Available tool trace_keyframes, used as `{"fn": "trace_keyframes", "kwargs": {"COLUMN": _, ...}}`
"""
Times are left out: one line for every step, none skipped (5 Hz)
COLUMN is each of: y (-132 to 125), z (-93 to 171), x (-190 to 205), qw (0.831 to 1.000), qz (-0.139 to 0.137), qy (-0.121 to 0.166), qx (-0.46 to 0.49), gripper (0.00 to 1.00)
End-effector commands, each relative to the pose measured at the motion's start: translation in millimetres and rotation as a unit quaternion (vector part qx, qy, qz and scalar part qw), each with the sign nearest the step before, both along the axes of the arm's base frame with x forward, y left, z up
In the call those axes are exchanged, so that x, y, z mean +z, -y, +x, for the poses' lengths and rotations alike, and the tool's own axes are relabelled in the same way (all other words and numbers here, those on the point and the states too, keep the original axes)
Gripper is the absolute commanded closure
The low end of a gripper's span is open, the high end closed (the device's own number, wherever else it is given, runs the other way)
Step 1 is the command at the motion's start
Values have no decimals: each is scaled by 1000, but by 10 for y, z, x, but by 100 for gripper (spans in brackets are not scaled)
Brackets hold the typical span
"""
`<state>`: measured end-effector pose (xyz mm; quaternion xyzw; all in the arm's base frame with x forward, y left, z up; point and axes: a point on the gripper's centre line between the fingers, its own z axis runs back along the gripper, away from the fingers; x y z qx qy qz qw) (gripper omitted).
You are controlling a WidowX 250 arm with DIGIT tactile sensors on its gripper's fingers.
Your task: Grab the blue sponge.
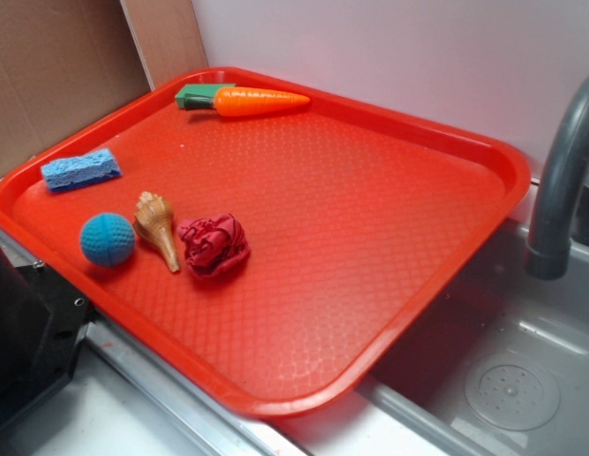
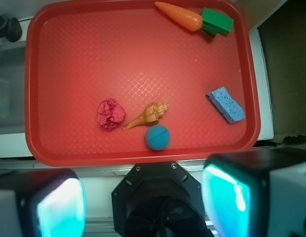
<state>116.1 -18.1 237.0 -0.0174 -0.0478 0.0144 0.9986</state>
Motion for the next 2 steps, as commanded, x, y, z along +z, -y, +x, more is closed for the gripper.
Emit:
{"fn": "trace_keyframes", "kwargs": {"y": 0, "z": 0, "x": 0, "qw": 1000, "qz": 0, "qy": 0, "qx": 0, "gripper": 0}}
{"fn": "trace_keyframes", "kwargs": {"y": -354, "z": 133, "x": -358, "qw": 999, "qz": -12, "qy": -15, "qx": -39, "gripper": 0}}
